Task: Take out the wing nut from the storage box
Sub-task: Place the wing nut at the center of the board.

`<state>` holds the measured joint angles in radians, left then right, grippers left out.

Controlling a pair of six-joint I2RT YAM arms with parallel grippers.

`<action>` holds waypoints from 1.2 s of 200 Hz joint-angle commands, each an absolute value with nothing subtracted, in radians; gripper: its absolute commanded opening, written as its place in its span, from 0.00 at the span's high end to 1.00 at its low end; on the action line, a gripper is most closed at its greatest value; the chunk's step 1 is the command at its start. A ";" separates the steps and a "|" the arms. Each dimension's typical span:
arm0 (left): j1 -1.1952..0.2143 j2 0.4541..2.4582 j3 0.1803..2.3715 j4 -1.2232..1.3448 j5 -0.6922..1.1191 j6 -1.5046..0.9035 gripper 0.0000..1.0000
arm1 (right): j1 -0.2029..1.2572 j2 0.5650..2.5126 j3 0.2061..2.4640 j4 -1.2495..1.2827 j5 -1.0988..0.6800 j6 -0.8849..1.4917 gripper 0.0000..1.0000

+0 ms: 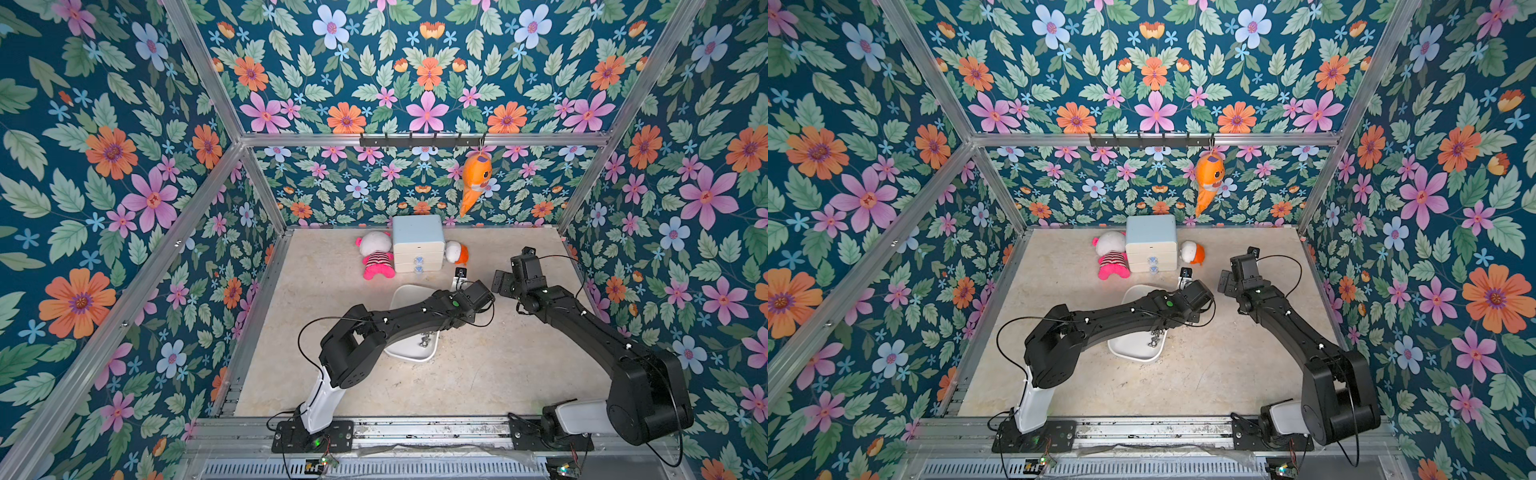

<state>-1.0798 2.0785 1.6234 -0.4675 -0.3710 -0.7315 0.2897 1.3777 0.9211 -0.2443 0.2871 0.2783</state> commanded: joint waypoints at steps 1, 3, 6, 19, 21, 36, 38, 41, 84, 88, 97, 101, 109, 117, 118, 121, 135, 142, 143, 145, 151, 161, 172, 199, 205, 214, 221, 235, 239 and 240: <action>-1.080 2.094 1.620 -0.473 -0.367 -0.747 0.97 | 0.287 1.368 0.928 -0.253 0.300 0.276 0.01; -1.080 2.096 1.620 -0.471 -0.366 -0.747 0.98 | 0.287 1.368 0.928 -0.253 0.299 0.275 0.01; -1.079 2.099 1.618 -0.469 -0.364 -0.747 0.98 | 0.287 1.368 0.928 -0.253 0.300 0.275 0.01; -1.080 2.112 1.617 -0.463 -0.359 -0.749 0.98 | 0.285 1.368 0.930 -0.255 0.299 0.273 0.01; -1.080 2.114 1.617 -0.463 -0.358 -0.751 0.98 | 0.285 1.370 0.930 -0.255 0.299 0.273 0.01; -1.080 2.132 1.617 -0.463 -0.353 -0.754 0.98 | 0.285 1.370 0.930 -0.253 0.296 0.273 0.01; -1.080 2.134 1.617 -0.463 -0.353 -0.755 0.98 | 0.285 1.370 0.930 -0.253 0.296 0.273 0.01; -1.080 2.138 1.615 -0.463 -0.353 -0.755 0.98 | 0.285 1.370 0.930 -0.252 0.295 0.273 0.01; -1.075 2.170 1.597 -0.466 -0.356 -0.770 0.97 | 0.286 1.370 0.928 -0.253 0.293 0.270 0.01; -1.074 2.171 1.595 -0.466 -0.357 -0.771 0.97 | 0.285 1.371 0.927 -0.252 0.293 0.269 0.01; -1.074 2.176 1.592 -0.466 -0.357 -0.773 0.97 | 0.285 1.370 0.926 -0.253 0.292 0.269 0.01; -1.073 2.177 1.591 -0.466 -0.357 -0.773 0.97 | 0.285 1.371 0.925 -0.252 0.292 0.270 0.01; -1.073 2.181 1.590 -0.466 -0.355 -0.775 0.97 | 0.285 1.370 0.924 -0.252 0.291 0.270 0.01; -1.072 2.184 1.589 -0.466 -0.354 -0.774 0.97 | 0.285 1.370 0.923 -0.252 0.289 0.270 0.01; -1.072 2.184 1.588 -0.466 -0.355 -0.774 0.97 | 0.285 1.370 0.923 -0.251 0.289 0.270 0.01; -1.072 2.185 1.588 -0.465 -0.355 -0.775 0.97 | 0.285 1.370 0.922 -0.250 0.288 0.270 0.01; -1.070 2.189 1.588 -0.464 -0.352 -0.776 0.97 | 0.285 1.370 0.920 -0.249 0.288 0.270 0.01; -1.068 2.194 1.588 -0.463 -0.350 -0.774 0.97 | 0.285 1.369 0.920 -0.251 0.288 0.270 0.01; -1.068 2.195 1.588 -0.463 -0.349 -0.774 0.97 | 0.285 1.368 0.920 -0.251 0.288 0.270 0.01; -1.067 2.195 1.589 -0.463 -0.348 -0.774 0.97 | 0.285 1.368 0.920 -0.251 0.287 0.270 0.01; -1.066 2.198 1.589 -0.463 -0.345 -0.774 0.97 | 0.285 1.369 0.919 -0.252 0.287 0.270 0.01; -1.063 2.203 1.594 -0.466 -0.342 -0.775 0.97 | 0.285 1.367 0.917 -0.252 0.287 0.270 0.01; -1.062 2.202 1.595 -0.472 -0.347 -0.775 0.97 | 0.285 1.367 0.917 -0.252 0.287 0.270 0.01; -1.061 2.185 1.588 -0.475 -0.363 -0.775 0.97 | 0.285 1.367 0.918 -0.250 0.288 0.270 0.01; -1.061 2.183 1.589 -0.478 -0.365 -0.776 0.97 | 0.286 1.368 0.917 -0.249 0.286 0.270 0.01; -1.061 2.176 1.587 -0.482 -0.367 -0.778 0.97 | 0.286 1.368 0.916 -0.247 0.284 0.270 0.01; -1.061 2.168 1.583 -0.481 -0.369 -0.778 0.97 | 0.285 1.369 0.916 -0.246 0.282 0.270 0.01; -1.061 2.148 1.575 -0.482 -0.375 -0.781 0.97 | 0.285 1.368 0.914 -0.244 0.281 0.272 0.01; -1.060 2.142 1.574 -0.482 -0.378 -0.780 0.97 | 0.285 1.368 0.913 -0.244 0.281 0.272 0.01; -1.061 2.141 1.573 -0.481 -0.378 -0.780 0.97 | 0.285 1.368 0.912 -0.244 0.282 0.272 0.01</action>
